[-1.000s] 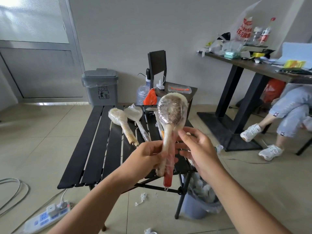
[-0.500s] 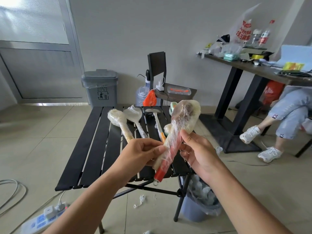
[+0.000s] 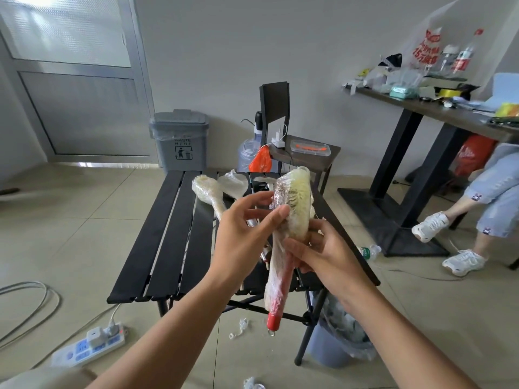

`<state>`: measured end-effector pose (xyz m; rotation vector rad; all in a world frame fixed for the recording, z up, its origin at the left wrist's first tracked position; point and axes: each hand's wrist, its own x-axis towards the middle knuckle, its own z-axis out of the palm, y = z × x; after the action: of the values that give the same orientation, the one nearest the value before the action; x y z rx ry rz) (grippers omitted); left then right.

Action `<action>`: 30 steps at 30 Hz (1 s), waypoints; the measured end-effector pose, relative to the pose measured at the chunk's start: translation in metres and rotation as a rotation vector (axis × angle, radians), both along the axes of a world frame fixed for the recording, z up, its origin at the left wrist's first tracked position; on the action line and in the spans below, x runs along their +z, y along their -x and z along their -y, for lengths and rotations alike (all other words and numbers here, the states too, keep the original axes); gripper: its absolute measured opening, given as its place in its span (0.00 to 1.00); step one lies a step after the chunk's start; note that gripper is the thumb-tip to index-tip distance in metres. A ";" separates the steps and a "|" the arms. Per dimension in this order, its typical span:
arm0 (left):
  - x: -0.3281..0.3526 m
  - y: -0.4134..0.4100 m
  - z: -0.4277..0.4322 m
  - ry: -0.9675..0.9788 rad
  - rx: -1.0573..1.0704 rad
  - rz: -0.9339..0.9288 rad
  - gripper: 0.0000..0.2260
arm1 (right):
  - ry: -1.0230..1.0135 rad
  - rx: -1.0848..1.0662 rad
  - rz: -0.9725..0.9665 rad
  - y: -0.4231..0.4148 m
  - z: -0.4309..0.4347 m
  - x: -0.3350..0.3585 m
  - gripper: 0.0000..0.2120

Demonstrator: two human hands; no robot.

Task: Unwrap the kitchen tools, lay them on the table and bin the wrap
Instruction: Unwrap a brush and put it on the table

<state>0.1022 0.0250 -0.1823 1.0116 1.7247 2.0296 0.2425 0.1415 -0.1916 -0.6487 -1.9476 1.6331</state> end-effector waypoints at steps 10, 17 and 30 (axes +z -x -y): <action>0.003 0.013 -0.002 -0.075 -0.098 0.343 0.13 | -0.018 0.034 0.035 -0.001 0.000 -0.006 0.27; -0.004 0.011 0.002 0.167 -0.206 0.241 0.04 | 0.228 -0.066 -0.092 0.000 -0.006 -0.005 0.35; -0.007 -0.012 0.011 0.445 -0.254 -0.393 0.16 | 0.353 -0.300 -0.208 -0.002 -0.025 -0.002 0.24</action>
<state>0.1145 0.0143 -0.1896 1.4413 1.9884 1.2709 0.2443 0.1663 -0.1940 -0.8234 -1.3543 1.7818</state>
